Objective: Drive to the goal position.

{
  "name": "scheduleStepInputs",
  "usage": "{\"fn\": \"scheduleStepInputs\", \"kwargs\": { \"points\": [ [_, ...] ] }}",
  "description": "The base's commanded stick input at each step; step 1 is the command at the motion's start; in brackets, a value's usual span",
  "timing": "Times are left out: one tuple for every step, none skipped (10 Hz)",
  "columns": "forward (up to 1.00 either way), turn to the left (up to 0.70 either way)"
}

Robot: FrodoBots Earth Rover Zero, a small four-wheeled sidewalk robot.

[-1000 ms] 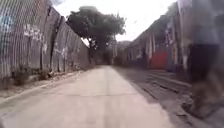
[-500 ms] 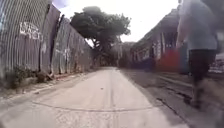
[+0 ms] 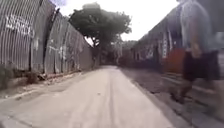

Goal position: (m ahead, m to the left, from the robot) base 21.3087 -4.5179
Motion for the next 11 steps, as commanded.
{"fn": "scheduleStepInputs", "kwargs": {
  "points": [
    [1.00,0.00],
    [1.00,0.00],
    [1.00,0.00],
    [1.00,0.00],
    [1.00,0.00],
    [1.00,0.00],
    [1.00,0.00],
    [1.00,0.00],
    [1.00,0.00],
    [1.00,0.00],
    [1.00,0.00]
  ]
}}
